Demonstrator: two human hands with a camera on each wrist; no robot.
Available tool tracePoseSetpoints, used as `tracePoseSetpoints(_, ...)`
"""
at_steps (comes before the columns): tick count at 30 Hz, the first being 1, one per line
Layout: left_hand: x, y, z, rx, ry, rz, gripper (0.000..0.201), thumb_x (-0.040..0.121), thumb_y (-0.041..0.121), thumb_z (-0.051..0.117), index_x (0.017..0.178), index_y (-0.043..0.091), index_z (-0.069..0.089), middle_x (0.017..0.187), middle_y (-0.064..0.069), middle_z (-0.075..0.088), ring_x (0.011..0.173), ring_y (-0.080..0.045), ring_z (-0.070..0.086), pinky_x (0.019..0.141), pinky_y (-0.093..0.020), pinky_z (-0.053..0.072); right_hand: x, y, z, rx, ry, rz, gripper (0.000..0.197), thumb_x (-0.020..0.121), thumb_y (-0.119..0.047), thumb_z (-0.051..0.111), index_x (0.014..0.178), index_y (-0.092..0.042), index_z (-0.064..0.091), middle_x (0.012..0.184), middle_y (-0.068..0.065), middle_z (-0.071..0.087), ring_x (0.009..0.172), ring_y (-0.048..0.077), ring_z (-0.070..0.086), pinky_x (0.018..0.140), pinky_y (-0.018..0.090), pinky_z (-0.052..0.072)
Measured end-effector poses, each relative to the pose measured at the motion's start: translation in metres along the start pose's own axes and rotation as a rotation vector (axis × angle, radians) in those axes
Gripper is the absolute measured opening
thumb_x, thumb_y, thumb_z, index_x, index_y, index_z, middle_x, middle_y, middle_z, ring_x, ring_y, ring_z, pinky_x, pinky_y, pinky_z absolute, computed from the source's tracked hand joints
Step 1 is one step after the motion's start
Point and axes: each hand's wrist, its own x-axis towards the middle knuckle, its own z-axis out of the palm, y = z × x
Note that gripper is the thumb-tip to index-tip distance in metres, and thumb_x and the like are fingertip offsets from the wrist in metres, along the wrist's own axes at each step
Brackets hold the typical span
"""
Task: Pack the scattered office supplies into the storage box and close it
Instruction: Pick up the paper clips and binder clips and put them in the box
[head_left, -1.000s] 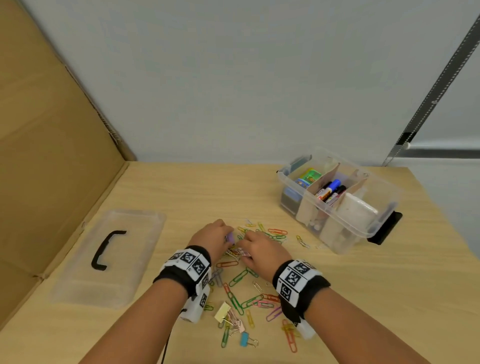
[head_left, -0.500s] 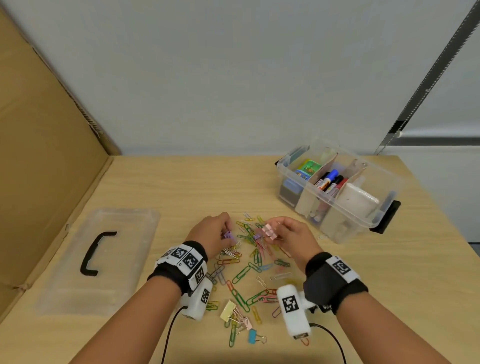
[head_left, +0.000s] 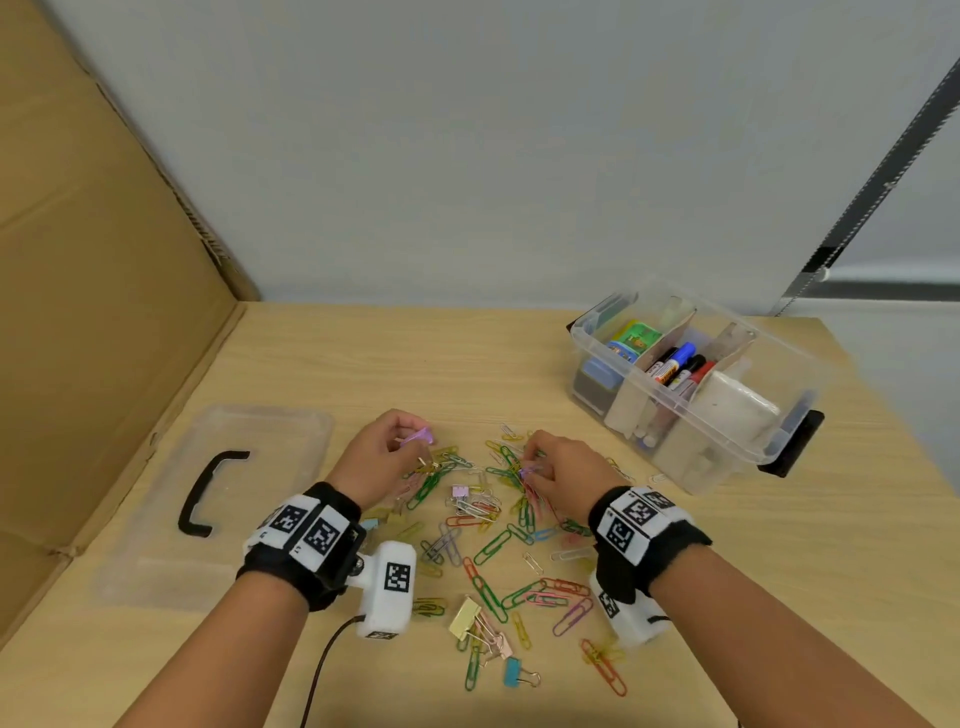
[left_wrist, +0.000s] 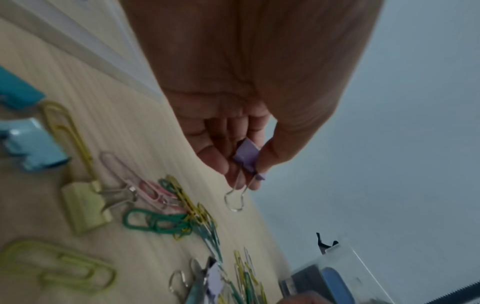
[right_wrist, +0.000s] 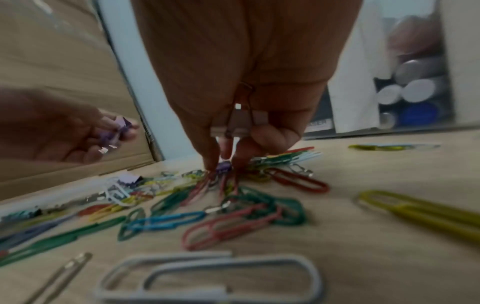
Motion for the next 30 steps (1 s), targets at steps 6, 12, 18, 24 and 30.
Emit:
tracePoseSetpoints(6, -0.006, -0.008, 0.001, 0.093, 0.0, -0.031, 0.029, 0.092, 0.009, 0.04, 0.078, 0.022, 0.063, 0.085, 0.005, 0.059, 0.077, -0.017, 0.054, 0.08, -0.037, 0.046, 0.005, -0.005, 0.004, -0.002, 0.05, -0.024, 0.01, 0.09, -0.023, 0.056, 0.083, -0.017, 0.056, 0.09, -0.001, 0.052, 0.08, 0.019, 0.053, 0.072, 0.031, 0.043)
tracePoseSetpoints(12, -0.01, -0.01, 0.023, 0.468, -0.038, 0.064, 0.019, 0.088, 0.036, 0.06, 0.086, 0.017, 0.061, 0.069, 0.004, 0.045, 0.061, -0.011, 0.041, 0.058, -0.025, 0.034, -0.01, -0.004, 0.004, 0.107, 0.17, -0.095, 0.017, 0.087, -0.017, 0.055, 0.074, -0.018, 0.044, 0.086, 0.0, 0.058, 0.079, 0.02, 0.058, 0.067, 0.034, 0.048)
tracePoseSetpoints(18, -0.006, -0.012, 0.038, 0.645, -0.115, 0.1, 0.014, 0.083, 0.037, 0.066, 0.085, 0.024, 0.061, 0.086, 0.008, 0.05, 0.074, -0.006, 0.052, 0.06, -0.015, 0.035, -0.029, -0.009, 0.001, 0.018, 0.135, -0.152, 0.01, 0.086, -0.012, 0.052, 0.081, -0.015, 0.043, 0.084, 0.004, 0.058, 0.071, 0.025, 0.055, 0.061, 0.036, 0.045)
tracePoseSetpoints(24, -0.012, -0.01, 0.029, 0.453, -0.093, 0.109, 0.013, 0.084, 0.031, 0.067, 0.084, 0.019, 0.061, 0.094, 0.0, 0.061, 0.085, -0.011, 0.054, 0.068, -0.018, 0.038, -0.032, -0.002, 0.0, 0.083, 0.142, -0.154, 0.019, 0.086, -0.023, 0.064, 0.084, -0.016, 0.046, 0.087, -0.004, 0.048, 0.074, 0.017, 0.049, 0.066, 0.029, 0.041)
tracePoseSetpoints(30, -0.019, 0.005, 0.012, 0.213, -0.01, 0.08, 0.014, 0.088, 0.028, 0.064, 0.083, 0.018, 0.056, 0.097, 0.002, 0.067, 0.075, -0.005, 0.055, 0.069, -0.023, 0.039, -0.036, 0.003, 0.0, 0.233, 0.211, -0.107, 0.005, 0.086, -0.016, 0.064, 0.086, -0.018, 0.059, 0.087, -0.006, 0.049, 0.073, 0.0, 0.044, 0.07, 0.022, 0.038)
